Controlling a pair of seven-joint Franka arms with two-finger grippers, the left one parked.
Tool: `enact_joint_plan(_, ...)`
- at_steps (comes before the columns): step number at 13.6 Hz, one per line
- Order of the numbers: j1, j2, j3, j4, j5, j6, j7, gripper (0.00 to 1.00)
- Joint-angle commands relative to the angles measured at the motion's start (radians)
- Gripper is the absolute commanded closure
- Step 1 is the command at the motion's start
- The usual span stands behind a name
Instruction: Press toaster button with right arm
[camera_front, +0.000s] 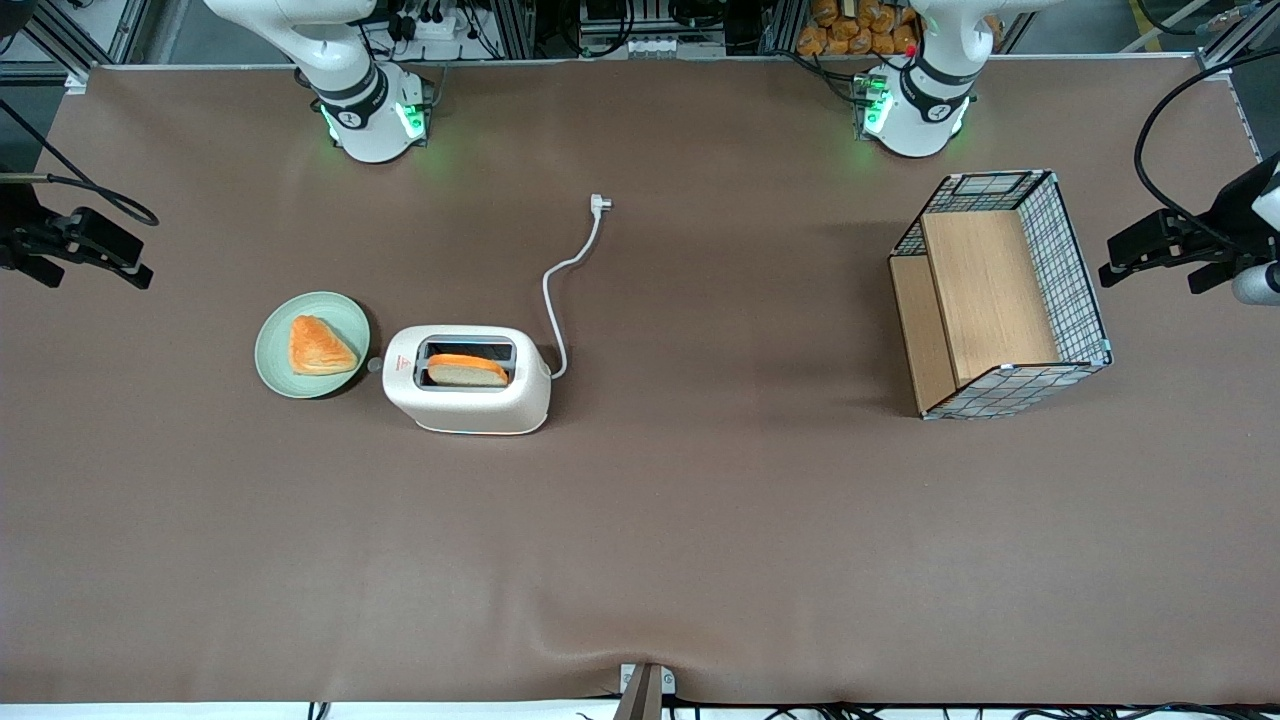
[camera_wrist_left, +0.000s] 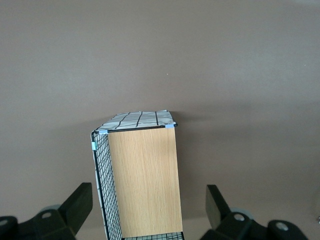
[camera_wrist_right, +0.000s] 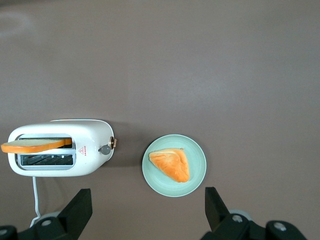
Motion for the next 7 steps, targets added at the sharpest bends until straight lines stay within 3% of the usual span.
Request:
enact_joint_plan(1, -0.004, -0.016, 0.005, -0.014, -0.015, 0.001, -0.006, 0.00)
enact_joint_plan(7, -0.001, -0.013, 0.005, -0.007, -0.017, 0.001, -0.006, 0.00)
